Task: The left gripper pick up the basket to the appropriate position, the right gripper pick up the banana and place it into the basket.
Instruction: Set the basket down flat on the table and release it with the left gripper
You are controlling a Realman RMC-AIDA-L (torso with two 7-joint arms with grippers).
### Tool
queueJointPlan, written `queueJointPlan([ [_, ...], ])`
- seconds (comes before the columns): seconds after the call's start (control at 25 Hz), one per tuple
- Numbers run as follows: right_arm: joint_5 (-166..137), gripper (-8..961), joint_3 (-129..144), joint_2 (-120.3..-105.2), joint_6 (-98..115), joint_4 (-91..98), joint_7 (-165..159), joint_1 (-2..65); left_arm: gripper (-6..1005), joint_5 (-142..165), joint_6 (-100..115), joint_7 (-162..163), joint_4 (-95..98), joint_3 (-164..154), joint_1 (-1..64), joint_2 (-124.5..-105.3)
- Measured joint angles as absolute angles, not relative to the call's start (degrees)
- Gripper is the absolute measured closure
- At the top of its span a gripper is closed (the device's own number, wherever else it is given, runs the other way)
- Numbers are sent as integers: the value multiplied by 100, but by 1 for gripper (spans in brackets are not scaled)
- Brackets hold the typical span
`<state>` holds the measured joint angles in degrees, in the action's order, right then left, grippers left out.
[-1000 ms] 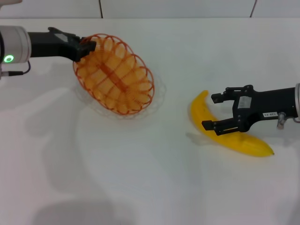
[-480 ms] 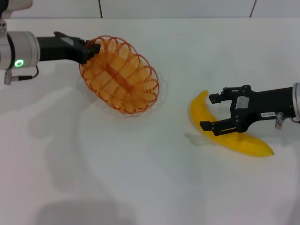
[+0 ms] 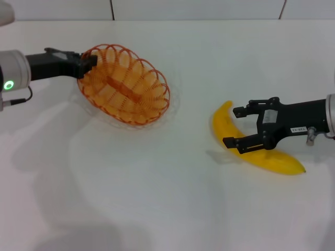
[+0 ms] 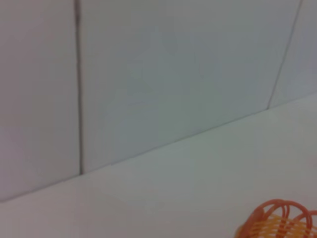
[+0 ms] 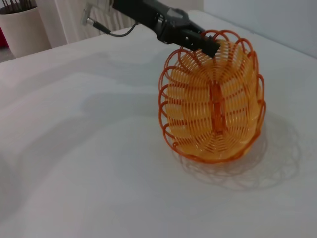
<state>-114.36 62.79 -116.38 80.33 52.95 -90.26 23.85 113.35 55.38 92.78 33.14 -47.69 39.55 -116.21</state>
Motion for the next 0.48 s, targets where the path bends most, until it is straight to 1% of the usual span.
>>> queueJointPlan([
  [0.48, -11514, 59, 6284, -11645, 8034, 5212, -9026, 2463, 822, 11273, 5384, 9036, 2916, -4407, 3823, -11622],
])
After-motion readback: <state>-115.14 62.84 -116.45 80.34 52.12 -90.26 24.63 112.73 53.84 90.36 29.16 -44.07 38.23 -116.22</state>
